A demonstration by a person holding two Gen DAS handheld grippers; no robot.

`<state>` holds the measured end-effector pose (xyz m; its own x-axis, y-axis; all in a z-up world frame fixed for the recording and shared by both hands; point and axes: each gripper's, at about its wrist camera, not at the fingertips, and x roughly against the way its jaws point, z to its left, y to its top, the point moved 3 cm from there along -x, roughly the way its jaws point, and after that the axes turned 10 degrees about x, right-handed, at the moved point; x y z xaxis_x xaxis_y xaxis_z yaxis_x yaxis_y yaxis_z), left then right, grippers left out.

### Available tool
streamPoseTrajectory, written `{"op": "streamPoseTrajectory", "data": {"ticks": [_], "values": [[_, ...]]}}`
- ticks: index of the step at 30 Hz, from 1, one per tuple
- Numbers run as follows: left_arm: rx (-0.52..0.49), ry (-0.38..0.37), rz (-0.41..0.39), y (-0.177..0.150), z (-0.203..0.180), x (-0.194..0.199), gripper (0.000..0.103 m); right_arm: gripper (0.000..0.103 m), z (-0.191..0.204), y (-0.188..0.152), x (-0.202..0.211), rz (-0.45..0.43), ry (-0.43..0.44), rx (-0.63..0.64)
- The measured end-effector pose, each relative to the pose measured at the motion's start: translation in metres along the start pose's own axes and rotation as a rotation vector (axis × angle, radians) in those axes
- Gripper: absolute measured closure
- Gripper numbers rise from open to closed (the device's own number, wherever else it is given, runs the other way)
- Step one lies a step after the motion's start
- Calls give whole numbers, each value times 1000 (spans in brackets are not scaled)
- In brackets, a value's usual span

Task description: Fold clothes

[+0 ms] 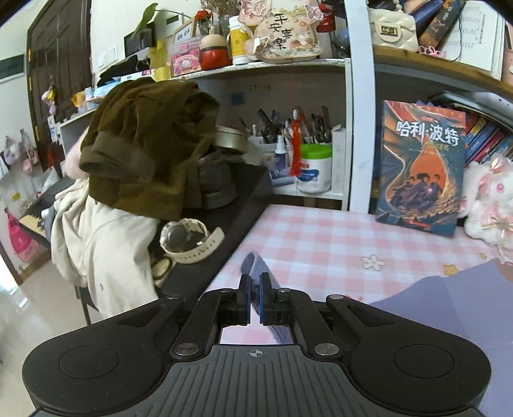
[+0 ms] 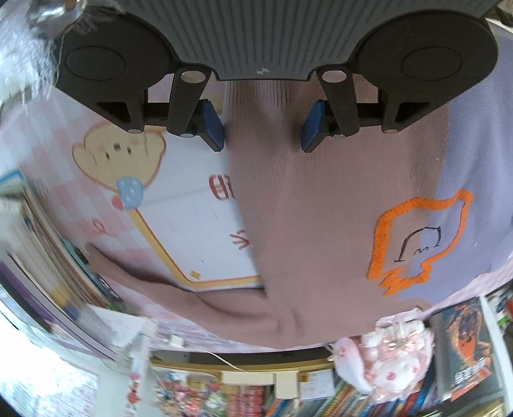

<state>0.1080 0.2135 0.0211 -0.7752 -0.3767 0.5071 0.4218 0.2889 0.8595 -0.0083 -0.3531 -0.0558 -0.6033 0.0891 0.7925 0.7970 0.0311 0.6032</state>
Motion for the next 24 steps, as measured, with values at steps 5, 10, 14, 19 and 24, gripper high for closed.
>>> {"op": "streamPoseTrajectory", "data": {"ticks": [5,10,14,19,24], "values": [[47,74,-43,9,26,-6,96,52,4,-11,9,12,-25,-63],[84,116,-18,6,43,4,88,52,14,-16,16,18,-30,-77],[47,-137,127,-37,4,38,66,52,7,-15,20,0,-47,-108],[-16,-445,400,-114,-70,70,66,53,-6,-11,18,-9,-64,-140],[-56,-528,471,-142,-113,79,66,56,-7,-13,13,15,-45,-131]]}}
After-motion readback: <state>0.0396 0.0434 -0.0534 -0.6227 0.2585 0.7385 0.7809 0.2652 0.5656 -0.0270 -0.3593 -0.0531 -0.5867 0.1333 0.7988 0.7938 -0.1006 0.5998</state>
